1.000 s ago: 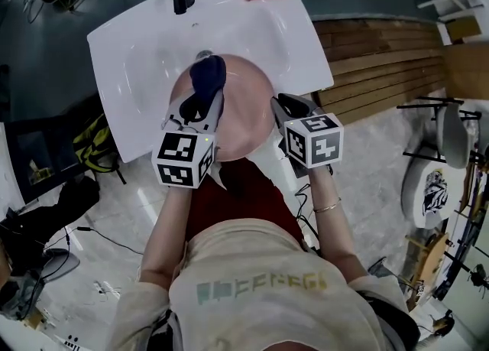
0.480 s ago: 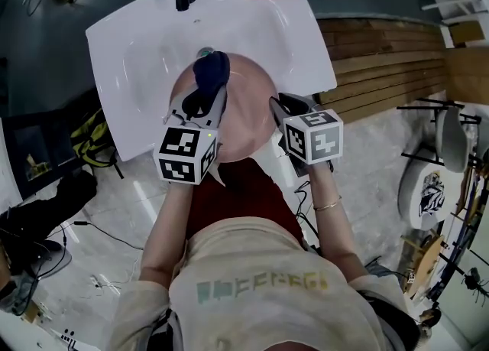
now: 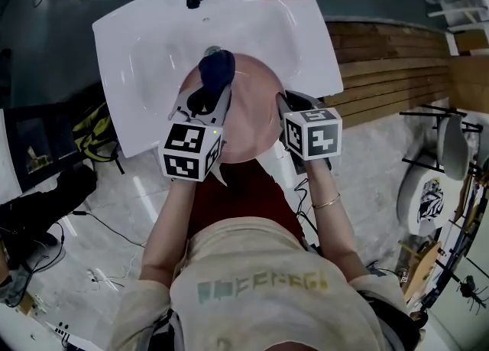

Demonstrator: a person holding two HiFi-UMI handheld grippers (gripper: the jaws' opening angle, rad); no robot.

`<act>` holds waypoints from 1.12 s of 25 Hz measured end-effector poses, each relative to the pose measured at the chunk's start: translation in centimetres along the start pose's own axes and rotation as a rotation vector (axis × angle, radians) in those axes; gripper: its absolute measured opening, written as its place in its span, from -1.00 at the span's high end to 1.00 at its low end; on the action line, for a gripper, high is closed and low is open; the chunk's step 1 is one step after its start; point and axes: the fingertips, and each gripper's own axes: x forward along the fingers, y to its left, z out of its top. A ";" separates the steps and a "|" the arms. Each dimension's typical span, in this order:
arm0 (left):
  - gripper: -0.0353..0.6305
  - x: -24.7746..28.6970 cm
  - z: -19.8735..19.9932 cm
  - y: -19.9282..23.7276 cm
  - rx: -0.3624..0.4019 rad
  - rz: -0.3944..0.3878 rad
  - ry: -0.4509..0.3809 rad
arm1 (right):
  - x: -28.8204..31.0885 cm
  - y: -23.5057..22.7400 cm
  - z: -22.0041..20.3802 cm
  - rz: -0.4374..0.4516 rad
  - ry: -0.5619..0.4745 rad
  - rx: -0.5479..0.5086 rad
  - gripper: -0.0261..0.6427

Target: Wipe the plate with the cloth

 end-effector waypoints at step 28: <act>0.65 8.9 -1.0 -6.7 0.181 -0.244 0.291 | 1.5 0.3 2.0 -0.072 -0.037 -0.026 0.74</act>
